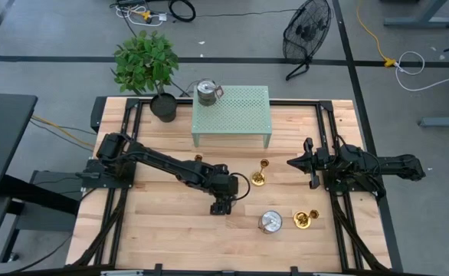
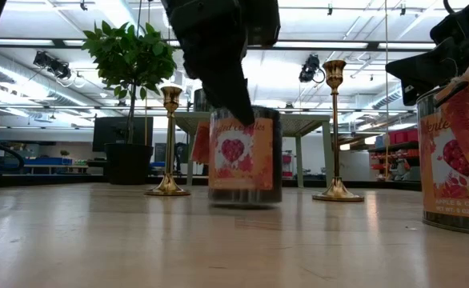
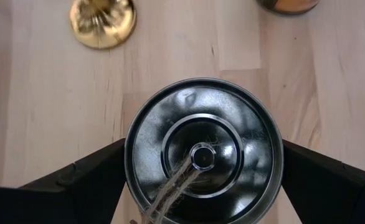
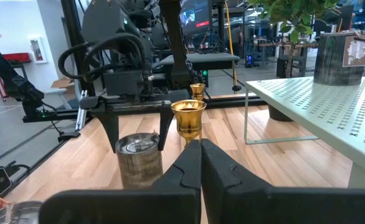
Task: Pick & Place candle stick holders
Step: Put the top silver scented candle on the shelf
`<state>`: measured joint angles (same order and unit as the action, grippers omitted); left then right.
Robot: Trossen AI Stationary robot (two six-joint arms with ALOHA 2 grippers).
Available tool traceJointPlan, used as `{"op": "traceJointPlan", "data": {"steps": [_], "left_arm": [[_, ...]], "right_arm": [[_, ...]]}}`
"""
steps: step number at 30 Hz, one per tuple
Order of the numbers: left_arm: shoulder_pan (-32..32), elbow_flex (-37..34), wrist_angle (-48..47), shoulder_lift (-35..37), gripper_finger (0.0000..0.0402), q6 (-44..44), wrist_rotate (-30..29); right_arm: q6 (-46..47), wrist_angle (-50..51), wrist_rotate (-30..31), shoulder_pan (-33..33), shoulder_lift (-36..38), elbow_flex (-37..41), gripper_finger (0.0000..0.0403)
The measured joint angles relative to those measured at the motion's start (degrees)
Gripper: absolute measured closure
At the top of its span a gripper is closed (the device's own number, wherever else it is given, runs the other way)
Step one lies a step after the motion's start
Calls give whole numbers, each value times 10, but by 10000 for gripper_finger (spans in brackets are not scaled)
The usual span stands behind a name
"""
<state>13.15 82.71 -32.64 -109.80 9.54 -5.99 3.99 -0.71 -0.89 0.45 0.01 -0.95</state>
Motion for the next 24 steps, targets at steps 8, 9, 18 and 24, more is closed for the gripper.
{"op": "traceJointPlan", "data": {"steps": [8, 9, 18, 24], "left_arm": [[0, 53, -39, 0, 19, -2, -2], [0, 61, -46, 0, 19, -2, -3], [-1, 133, -88, 0, 19, -2, -3], [-2, 176, -117, 0, 19, -3, -4]], "right_arm": [[0, 0, 0, 0, 0, 0, 400], [0, 0, 0, 0, 0, 0, 400], [0, 0, 0, 0, 0, 0, 400], [0, 0, 0, 0, 0, 0, 400]]}}
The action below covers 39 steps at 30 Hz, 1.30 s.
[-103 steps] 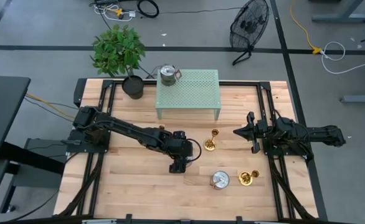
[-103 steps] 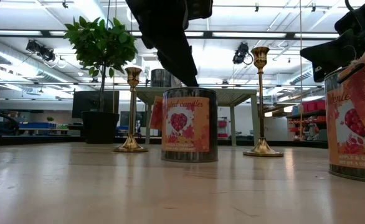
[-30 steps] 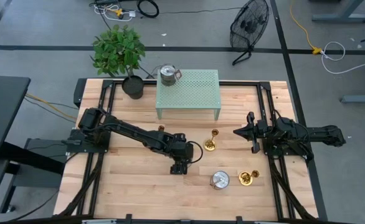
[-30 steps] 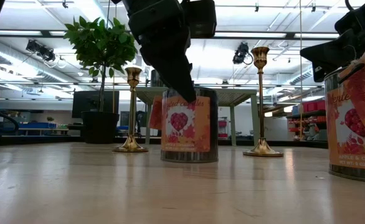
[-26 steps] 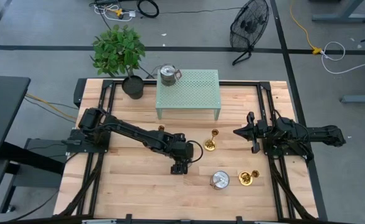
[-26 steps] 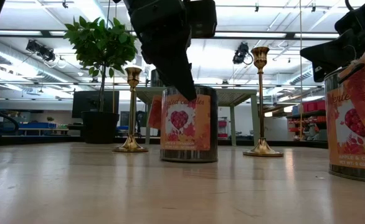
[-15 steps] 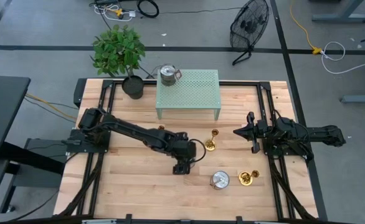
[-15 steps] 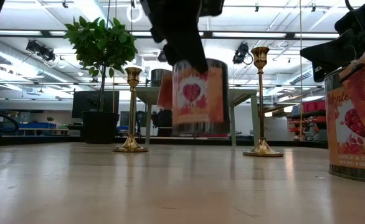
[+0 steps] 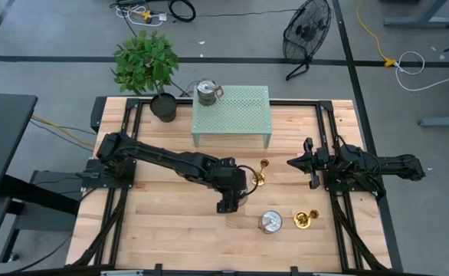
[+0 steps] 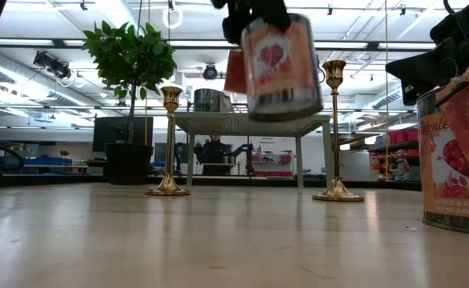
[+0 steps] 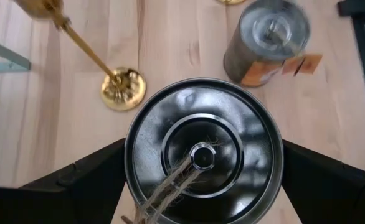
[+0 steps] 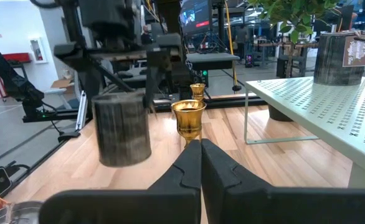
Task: Pick & Place candle stick holders
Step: Put the top silver scented candle on the shelf
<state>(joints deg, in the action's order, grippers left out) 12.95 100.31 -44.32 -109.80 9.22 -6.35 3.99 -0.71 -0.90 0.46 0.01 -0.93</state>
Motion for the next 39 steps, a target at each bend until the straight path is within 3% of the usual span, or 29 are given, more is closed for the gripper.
{"op": "traceJointPlan", "data": {"steps": [10, 21, 39], "left_arm": [[0, 49, -66, 0, 19, 0, -1], [-3, 55, -94, 0, 19, -14, -2], [-74, 56, -131, 64, 19, -16, -16]], "right_arm": [[0, 0, 0, 0, 0, 0, 400], [0, 0, 0, 0, 0, 0, 400], [0, 0, 0, 0, 0, 0, 400]]}}
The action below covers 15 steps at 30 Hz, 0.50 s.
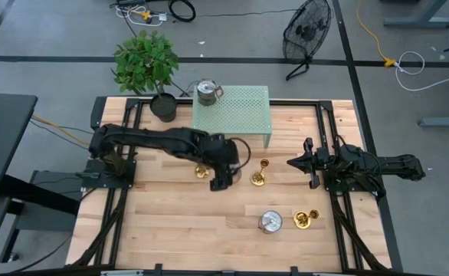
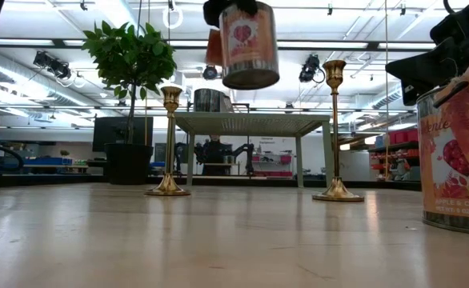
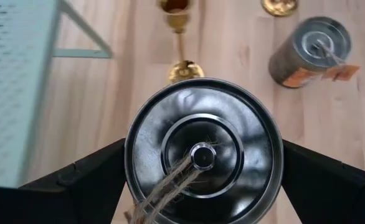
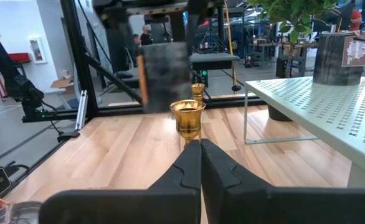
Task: Pick & Place candle stick holders
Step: Put the top silver scented candle on the shelf
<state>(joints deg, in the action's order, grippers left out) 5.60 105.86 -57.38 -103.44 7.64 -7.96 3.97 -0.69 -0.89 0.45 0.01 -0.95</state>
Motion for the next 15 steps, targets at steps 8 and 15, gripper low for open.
{"op": "traceJointPlan", "data": {"steps": [8, 15], "left_arm": [[-41, 0, -31, 20, 19, -13, -15], [-67, 0, -55, 21, 19, -14, -15]], "right_arm": [[0, 0, 0, 0, 0, 0, 400], [0, 0, 0, 0, 0, 0, 400]]}}
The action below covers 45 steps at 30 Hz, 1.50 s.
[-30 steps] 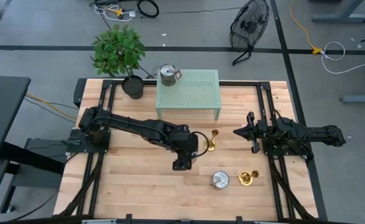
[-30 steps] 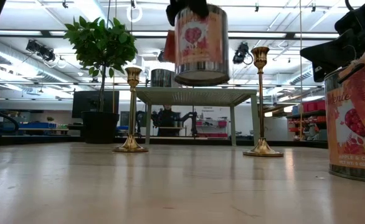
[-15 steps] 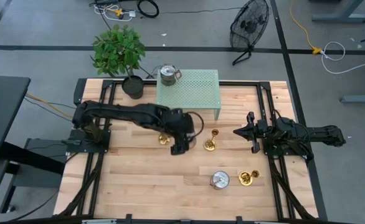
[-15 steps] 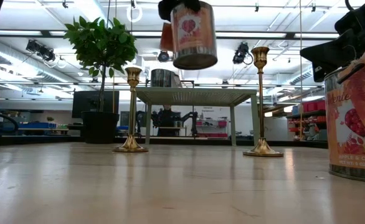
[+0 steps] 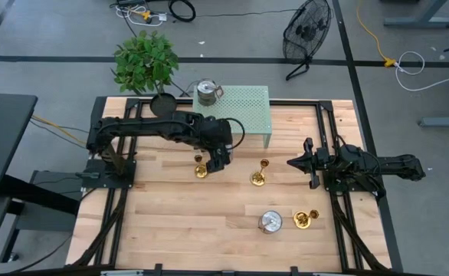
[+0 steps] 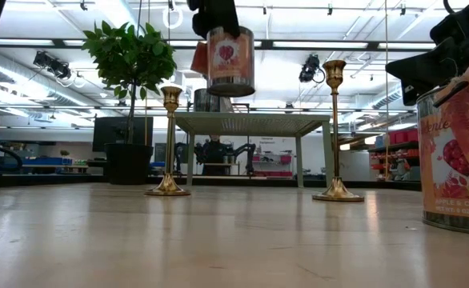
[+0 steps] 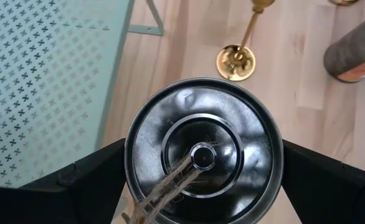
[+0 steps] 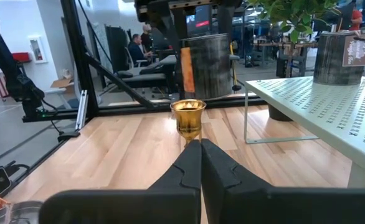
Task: Pick & Place candle stick holders
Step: Put the top silver scented candle on the shelf
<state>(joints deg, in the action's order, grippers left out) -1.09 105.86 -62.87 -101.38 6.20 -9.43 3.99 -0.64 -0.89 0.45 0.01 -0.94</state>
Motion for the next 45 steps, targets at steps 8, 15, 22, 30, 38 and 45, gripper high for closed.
{"op": "traceJointPlan", "data": {"steps": [8, 15, 22, 30, 38, 45], "left_arm": [[-21, 0, -1, 0, 19, 6, -11], [-46, 0, -6, 7, 20, 23, -39], [-76, 0, -20, 27, 26, 34, -48], [-109, 0, -55, 43, 27, 49, -68], [-152, 0, -78, 44, 27, 101, -95], [-179, 0, -77, 44, 27, 162, -124]], "right_arm": [[0, 0, 0, 0, 0, 0, 400], [0, 0, 0, 0, 0, 0, 400], [0, 0, 0, 0, 0, 0, 400], [0, 0, 0, 0, 0, 0, 400], [0, 0, 0, 0, 0, 0, 400], [0, 0, 0, 0, 0, 0, 400]]}}
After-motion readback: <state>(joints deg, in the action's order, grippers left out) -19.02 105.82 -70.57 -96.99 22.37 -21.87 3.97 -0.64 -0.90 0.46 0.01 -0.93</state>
